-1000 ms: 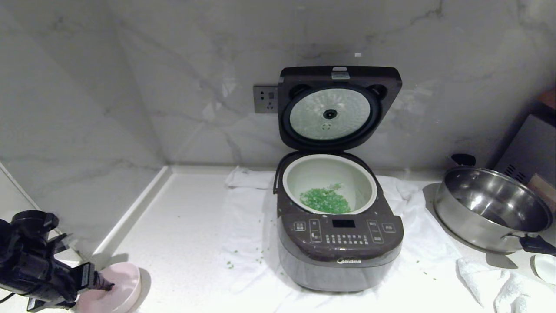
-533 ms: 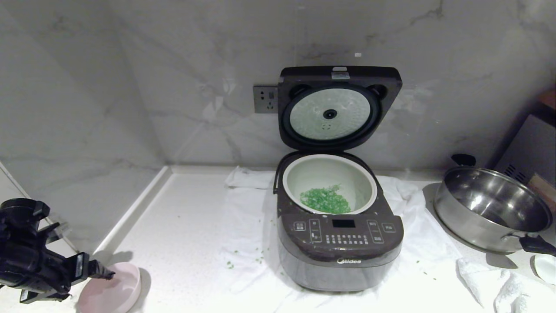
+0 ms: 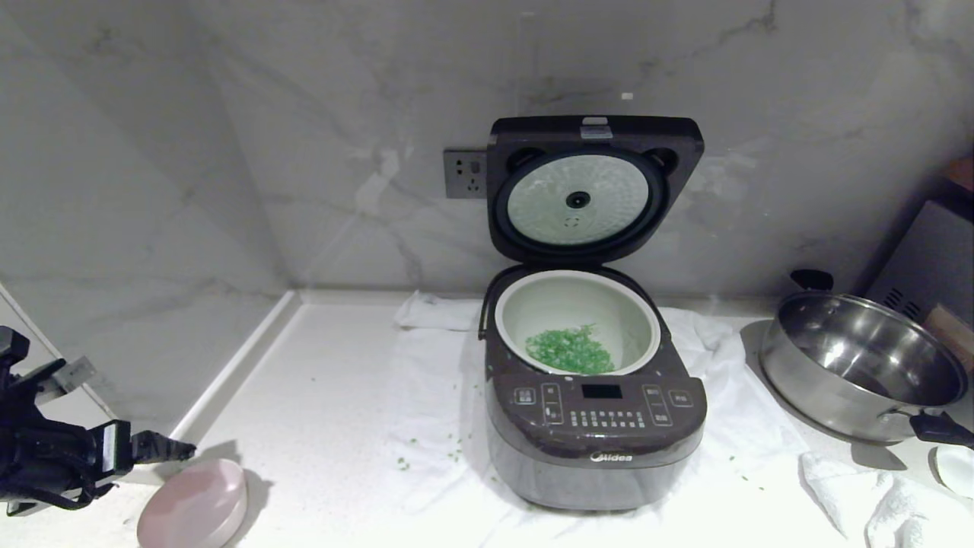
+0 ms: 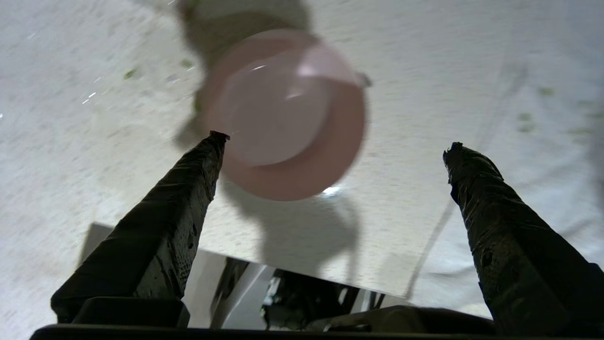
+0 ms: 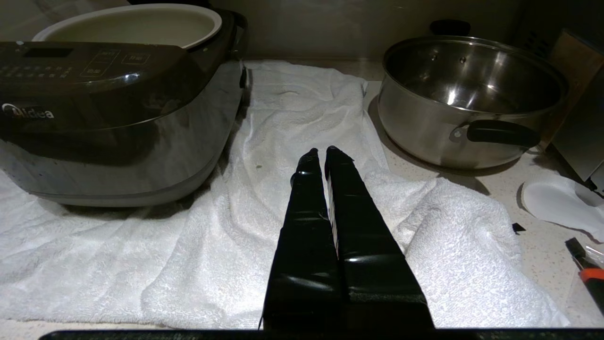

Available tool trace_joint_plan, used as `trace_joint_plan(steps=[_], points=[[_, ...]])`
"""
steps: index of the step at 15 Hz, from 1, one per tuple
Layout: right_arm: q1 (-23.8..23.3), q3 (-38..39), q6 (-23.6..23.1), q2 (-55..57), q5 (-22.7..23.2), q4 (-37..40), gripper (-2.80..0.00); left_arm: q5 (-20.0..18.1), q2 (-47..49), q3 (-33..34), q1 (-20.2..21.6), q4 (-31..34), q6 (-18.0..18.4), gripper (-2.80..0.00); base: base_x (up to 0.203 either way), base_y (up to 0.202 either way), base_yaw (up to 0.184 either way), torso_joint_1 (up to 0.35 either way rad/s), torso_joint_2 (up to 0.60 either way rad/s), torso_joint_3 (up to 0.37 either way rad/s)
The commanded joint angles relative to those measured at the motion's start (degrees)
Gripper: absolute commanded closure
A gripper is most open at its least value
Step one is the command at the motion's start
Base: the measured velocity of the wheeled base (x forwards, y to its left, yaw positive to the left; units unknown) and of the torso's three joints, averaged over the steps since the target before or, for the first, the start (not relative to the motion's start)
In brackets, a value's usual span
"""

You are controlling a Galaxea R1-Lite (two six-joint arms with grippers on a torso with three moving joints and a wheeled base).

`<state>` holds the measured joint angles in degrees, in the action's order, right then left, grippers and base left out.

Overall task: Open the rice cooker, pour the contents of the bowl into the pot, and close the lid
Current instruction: Place the bowl on the table, then turn on the tap

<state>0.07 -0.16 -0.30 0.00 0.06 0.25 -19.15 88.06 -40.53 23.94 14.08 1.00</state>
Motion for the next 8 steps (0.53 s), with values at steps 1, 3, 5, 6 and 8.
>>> trace_joint_plan(steps=[1,3,5,6,8], points=[[0.01,-0.01,-0.05,0.0,0.03,0.01,0.0,-7.6,-10.86,0.56,-0.64,-0.06,0.09,-2.8,0.0,0.0,0.0,0.0,0.0,0.0],[0.01,-0.01,-0.05,0.0,0.03,0.09,0.0,-10.33,-15.19,0.9,-5.0,-0.17,0.06,-2.8,0.0,0.0,0.0,0.0,0.0,0.0],[0.01,-0.01,-0.05,0.0,0.03,0.01,0.0,-10.71,-19.07,1.79,-11.38,-1.47,-0.1,-2.8,0.0,0.0,0.0,0.0,0.0,0.0],[0.01,-0.01,-0.03,0.0,0.03,0.09,0.0,-10.64,-20.99,2.73,-14.16,-3.69,-0.29,-2.8,0.0,0.0,0.0,0.0,0.0,0.0],[0.01,-0.01,-0.02,0.0,0.03,0.01,0.0,-10.49,-24.49,5.85,-17.83,-10.73,-0.83,-2.8,0.0,0.0,0.0,0.0,0.0,0.0]])
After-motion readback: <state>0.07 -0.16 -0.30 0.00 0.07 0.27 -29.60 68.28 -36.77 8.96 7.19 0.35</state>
